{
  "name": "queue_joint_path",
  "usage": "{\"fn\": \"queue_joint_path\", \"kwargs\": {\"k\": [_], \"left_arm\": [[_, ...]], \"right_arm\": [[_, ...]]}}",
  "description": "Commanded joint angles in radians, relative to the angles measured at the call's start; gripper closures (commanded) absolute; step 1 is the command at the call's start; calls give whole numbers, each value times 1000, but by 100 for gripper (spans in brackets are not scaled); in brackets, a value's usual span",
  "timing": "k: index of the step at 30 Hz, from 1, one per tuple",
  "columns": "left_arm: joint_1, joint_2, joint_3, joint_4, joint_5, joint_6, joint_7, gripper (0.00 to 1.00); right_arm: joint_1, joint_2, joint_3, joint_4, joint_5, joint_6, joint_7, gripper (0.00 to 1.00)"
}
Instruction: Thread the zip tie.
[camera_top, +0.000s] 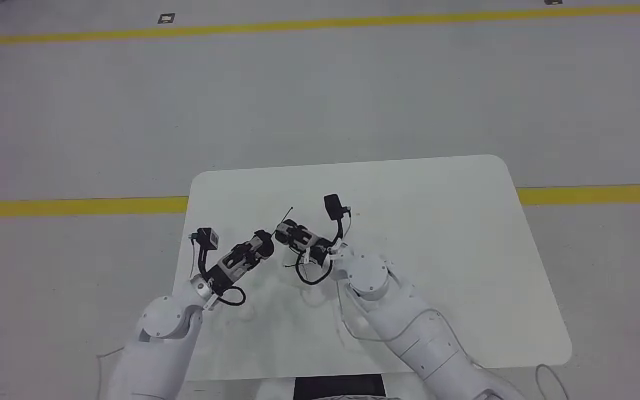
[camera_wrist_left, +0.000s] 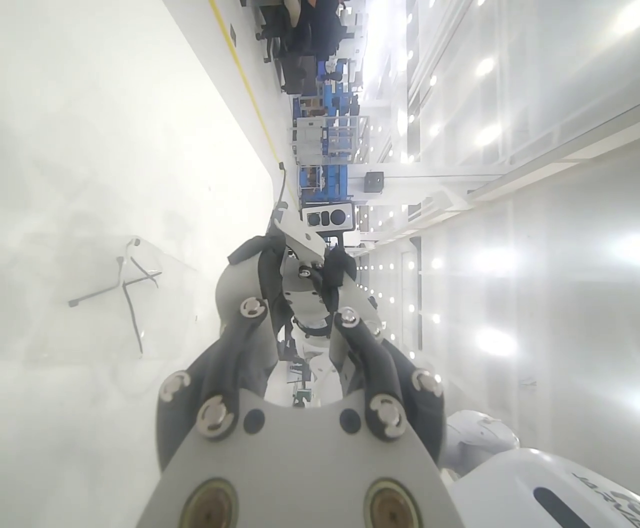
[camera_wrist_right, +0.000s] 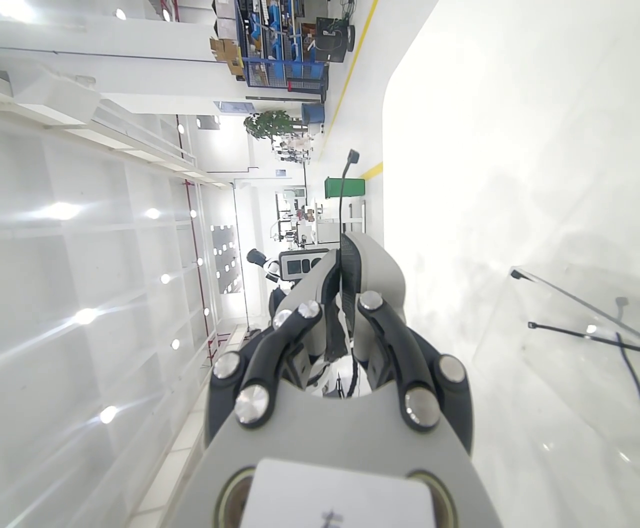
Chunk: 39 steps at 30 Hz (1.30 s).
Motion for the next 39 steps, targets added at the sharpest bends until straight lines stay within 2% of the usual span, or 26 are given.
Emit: {"fn": "queue_joint_path", "kwargs": {"k": [1, 9, 27, 32, 34, 39], "left_arm": [[-3, 1, 1, 4, 1, 0, -1, 84], [-13, 4, 2, 16, -3, 0, -2, 91], [-22, 11, 10, 27, -14, 0, 3, 93], [-23, 12, 11, 28, -18, 0, 5, 96], [-24, 13, 12, 29, -19, 0, 6, 100], [-26, 14, 13, 31, -20, 0, 8, 100]], "right_arm": [[2, 0, -2, 2, 1, -1, -2, 100], [11, 0, -11, 10, 3, -10, -5, 100], [18, 6, -22, 10, -7, -45, 9, 100], [21, 7, -29, 12, -9, -46, 12, 100], [23, 7, -31, 14, -9, -46, 12, 100], [26, 8, -33, 16, -9, -47, 11, 100]]}}
